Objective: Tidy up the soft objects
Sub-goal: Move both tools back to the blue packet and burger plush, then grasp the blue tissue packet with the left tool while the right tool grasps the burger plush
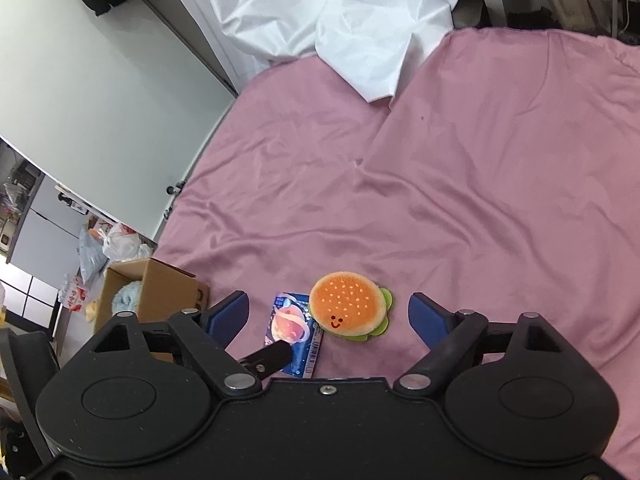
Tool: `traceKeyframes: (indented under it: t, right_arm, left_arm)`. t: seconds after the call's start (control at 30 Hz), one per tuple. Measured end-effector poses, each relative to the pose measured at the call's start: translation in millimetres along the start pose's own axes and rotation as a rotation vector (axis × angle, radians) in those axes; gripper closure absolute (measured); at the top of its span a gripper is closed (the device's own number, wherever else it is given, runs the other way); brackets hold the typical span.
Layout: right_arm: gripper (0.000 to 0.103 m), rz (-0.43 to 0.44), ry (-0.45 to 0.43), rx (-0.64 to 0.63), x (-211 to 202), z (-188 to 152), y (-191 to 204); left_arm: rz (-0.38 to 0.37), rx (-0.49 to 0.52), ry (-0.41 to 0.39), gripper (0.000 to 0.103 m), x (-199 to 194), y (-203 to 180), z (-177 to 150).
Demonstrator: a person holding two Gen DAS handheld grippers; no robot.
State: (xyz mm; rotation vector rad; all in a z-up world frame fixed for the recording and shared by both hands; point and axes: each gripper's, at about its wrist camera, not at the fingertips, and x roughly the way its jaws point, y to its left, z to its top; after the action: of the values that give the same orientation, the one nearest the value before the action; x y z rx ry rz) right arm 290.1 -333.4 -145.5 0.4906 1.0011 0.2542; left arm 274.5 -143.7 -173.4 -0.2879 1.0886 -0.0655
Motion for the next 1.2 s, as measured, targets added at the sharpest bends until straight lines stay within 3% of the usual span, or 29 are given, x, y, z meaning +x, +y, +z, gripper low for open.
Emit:
traceKeyframes:
  t: [0.33, 0.5, 0.83, 0.9, 1.0, 1.07, 1.2]
  right_arm:
    - [0.017, -0.018, 0.037, 0.028, 25, 0, -2]
    - [0.019, -0.033, 0.055, 0.029, 37, -1, -1]
    - [0.027, -0.076, 0.095, 0.016, 62, -6, 2]
    - [0.032, -0.077, 0.098, 0.011, 64, -7, 3]
    - [0.047, -0.083, 0.104, -0.003, 66, -8, 4]
    - [0.064, -0.090, 0.110, -0.011, 67, -9, 5]
    - [0.082, -0.071, 0.082, -0.027, 57, -9, 8]
  left_arm:
    - [-0.001, 0.041, 0.035, 0.026, 28, -5, -3]
    - [0.020, 0.038, 0.032, 0.043, 32, 1, -3]
    - [0.010, 0.000, 0.046, 0.045, 20, 15, -3]
    - [0.013, -0.002, 0.047, 0.045, 17, 18, -3]
    - [0.023, -0.012, 0.045, 0.045, 12, 23, -4]
    - [0.030, -0.020, 0.042, 0.045, 8, 26, -4]
    - [0.040, -0.030, 0.022, 0.046, -4, 30, -4]
